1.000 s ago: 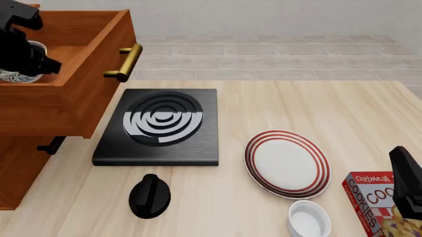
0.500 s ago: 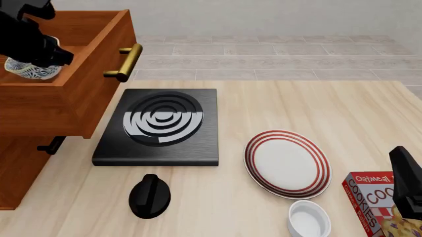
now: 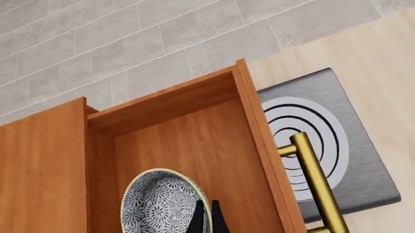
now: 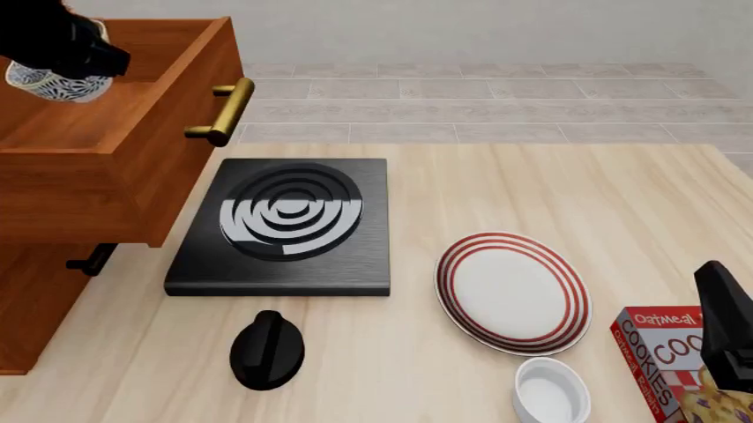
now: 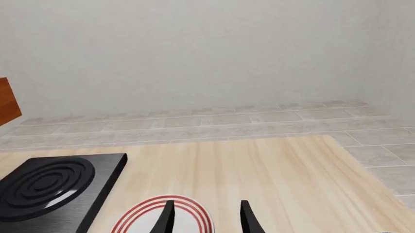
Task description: Pick the akita bowl in the top layer of the wooden cabinet and place it on the plate.
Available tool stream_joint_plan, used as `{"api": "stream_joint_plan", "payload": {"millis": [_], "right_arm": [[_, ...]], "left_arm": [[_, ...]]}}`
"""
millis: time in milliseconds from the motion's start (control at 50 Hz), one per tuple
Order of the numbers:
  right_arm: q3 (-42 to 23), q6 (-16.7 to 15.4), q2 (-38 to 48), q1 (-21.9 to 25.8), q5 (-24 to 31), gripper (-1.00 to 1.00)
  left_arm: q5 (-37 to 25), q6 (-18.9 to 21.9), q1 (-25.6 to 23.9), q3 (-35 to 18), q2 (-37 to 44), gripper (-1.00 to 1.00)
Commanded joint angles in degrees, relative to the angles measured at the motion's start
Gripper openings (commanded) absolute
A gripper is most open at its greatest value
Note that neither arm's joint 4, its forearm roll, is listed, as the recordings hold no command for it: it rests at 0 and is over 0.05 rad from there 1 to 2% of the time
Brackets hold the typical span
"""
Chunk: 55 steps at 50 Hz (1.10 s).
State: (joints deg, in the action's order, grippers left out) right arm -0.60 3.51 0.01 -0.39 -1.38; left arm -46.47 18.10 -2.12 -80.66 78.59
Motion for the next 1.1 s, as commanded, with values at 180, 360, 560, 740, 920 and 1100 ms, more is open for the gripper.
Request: {"api": "stream_joint_plan", "payload": {"millis": [180, 360, 560, 740, 920, 1100], "right_arm": [[0.0, -0.1, 0.0, 0.0, 0.0, 1.0], [0.0, -0.1, 0.0, 0.0, 0.0, 1.0], [0.0, -0.1, 0.0, 0.0, -0.1, 1.0], [0.0, -0.1, 0.0, 0.0, -0.1, 1.0], [0.0, 0.1, 0.0, 0.2, 0.0, 1.0], [0.0, 0.0, 0.0, 0.2, 0.0, 1.0]], "left_arm": [[-2.2, -0.1, -2.5, -5.6, -0.9, -1.0], [-3.3, 0.1, -3.6, -8.3, -1.1, -1.0], [-4.6, 0.8, -4.3, -11.9, -1.0, -1.0], [-5.2, 2.2, -4.6, -15.5, -0.7, -1.0], [-4.7, 3.9, -5.2, -17.8, -0.5, -1.0], [-4.9, 4.6, -7.8, -20.3, 0.3, -1.0]]}}
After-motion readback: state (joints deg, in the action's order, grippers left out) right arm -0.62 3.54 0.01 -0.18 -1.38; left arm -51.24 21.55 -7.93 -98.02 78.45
